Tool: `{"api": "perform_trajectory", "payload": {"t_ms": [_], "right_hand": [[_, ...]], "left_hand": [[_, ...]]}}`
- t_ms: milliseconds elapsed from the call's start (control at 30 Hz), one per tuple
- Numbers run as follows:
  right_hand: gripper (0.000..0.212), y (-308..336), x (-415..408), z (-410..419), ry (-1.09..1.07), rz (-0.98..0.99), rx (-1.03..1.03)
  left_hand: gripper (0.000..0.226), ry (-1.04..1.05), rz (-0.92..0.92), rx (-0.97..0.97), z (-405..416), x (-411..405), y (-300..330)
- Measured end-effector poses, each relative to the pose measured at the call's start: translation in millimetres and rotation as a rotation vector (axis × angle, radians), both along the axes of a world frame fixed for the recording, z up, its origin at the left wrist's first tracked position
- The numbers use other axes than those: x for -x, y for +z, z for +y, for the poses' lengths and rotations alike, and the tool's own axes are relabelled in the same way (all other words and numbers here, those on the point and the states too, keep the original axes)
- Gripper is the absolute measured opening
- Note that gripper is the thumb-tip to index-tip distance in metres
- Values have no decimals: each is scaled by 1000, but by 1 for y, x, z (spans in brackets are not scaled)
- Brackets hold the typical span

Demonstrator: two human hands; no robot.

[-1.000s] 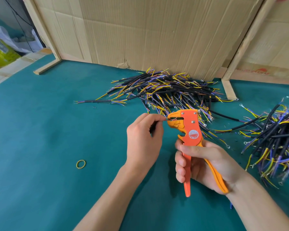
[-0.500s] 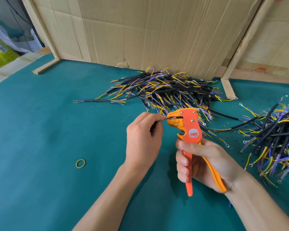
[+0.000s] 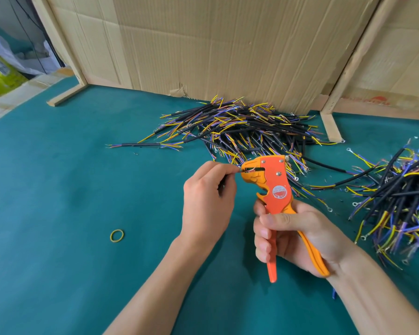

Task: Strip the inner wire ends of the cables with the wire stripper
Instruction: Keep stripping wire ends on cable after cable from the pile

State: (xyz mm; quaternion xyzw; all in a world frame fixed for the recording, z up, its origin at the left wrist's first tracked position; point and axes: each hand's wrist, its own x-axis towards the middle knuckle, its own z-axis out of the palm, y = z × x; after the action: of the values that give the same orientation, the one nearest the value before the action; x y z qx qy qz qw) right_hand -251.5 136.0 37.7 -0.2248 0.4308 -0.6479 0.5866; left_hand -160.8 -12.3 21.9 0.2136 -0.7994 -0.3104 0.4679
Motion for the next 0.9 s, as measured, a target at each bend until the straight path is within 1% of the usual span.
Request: {"api": "perform_trajectory", "payload": {"t_ms": [200, 333, 433, 500, 567, 633, 700, 733, 800, 833, 900], "right_hand": [[36, 0, 0, -1, -2, 28, -14], [22, 0, -1, -1, -18, 30, -20], [22, 0, -3, -1, -36, 36, -34], [30, 0, -5, -2, -63, 49, -33], [48, -1, -7, -4, -133, 65, -35], [59, -1, -6, -5, -182, 79, -39], [60, -2, -4, -3, -157, 81, -40], [56, -2, -4, -2, -138, 65, -33], [42, -3, -4, -1, -130, -3, 11], [39, -3, -3, 0, -130, -46, 37], [42, -3, 1, 3, -112, -117, 76]], "left_hand": [[19, -1, 11, 9, 0, 0, -1], [19, -3, 14, 13, 0, 0, -1], [18, -7, 17, -2, 0, 1, -1], [17, -16, 17, -43, 0, 2, -1], [17, -36, 12, -97, 1, 2, 0], [19, -65, -4, -188, 2, 2, -1], [22, -84, -6, -275, 2, 2, -2], [23, -95, -7, -308, 2, 2, -2], [23, -122, -14, -362, 1, 2, -3], [23, -130, -17, -386, 1, 2, -3], [22, -149, 7, -436, 1, 1, -2]]}}
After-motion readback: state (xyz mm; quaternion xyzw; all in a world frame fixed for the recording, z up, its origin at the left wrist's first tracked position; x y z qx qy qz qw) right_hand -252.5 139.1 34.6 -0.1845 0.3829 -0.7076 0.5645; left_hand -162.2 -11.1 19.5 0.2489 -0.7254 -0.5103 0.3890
